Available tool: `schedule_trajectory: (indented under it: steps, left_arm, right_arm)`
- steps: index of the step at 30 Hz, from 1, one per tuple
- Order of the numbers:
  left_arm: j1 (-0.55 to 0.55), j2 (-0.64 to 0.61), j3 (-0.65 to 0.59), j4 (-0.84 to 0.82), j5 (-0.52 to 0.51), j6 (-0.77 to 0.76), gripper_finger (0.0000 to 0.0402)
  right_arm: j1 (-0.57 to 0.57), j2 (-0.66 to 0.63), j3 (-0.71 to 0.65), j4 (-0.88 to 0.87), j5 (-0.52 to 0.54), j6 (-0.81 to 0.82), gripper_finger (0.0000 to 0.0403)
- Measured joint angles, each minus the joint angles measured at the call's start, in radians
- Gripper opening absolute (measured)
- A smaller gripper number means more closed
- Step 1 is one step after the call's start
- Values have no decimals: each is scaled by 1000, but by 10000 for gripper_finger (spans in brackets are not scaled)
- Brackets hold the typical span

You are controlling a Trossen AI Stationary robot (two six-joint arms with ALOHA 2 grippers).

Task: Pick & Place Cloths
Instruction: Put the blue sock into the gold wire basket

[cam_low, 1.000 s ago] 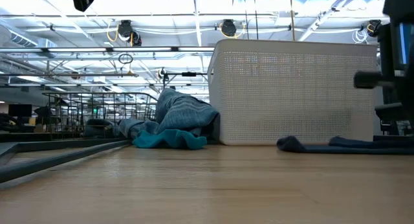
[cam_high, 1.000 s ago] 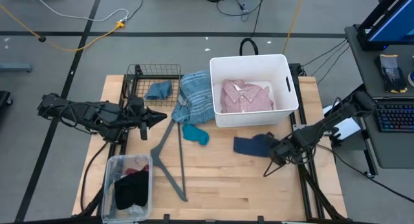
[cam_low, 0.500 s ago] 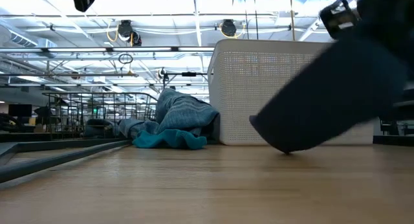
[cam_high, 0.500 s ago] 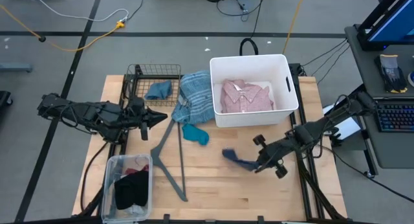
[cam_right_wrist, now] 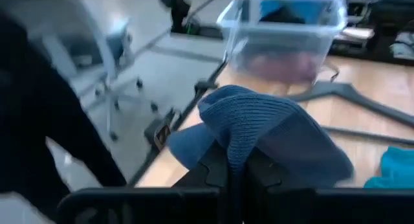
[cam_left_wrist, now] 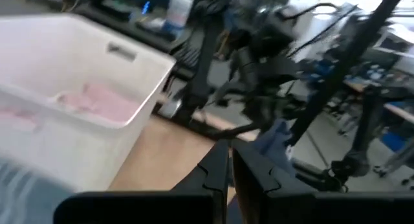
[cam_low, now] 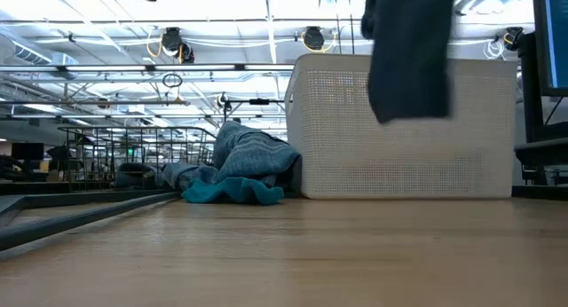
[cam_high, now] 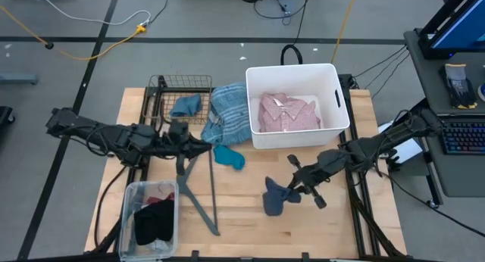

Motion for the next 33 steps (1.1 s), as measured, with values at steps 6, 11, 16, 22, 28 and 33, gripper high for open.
schedule_trajectory:
  steps: [6,11,16,22,28,33]
  left_arm:
    - [0,85,0,211,39,85,22]
    - [0,165,0,372,63,101,57]
    - [0,254,11,529,86,107,122]
    - [0,379,110,553,121,103,187]
    - [7,494,265,456,178,101,230]
    - [16,572,412,281,206,105,253]
  right_arm:
    - [-55,0,0,193,-35,149,3]
    - [-90,0,0,381,-80,286,3]
    - [-110,0,0,473,-78,372,3]
    - [-118,0,0,475,-79,396,4]
    - [-117,0,0,475,-79,396,4]
    - [-117,0,0,472,-79,393,4]
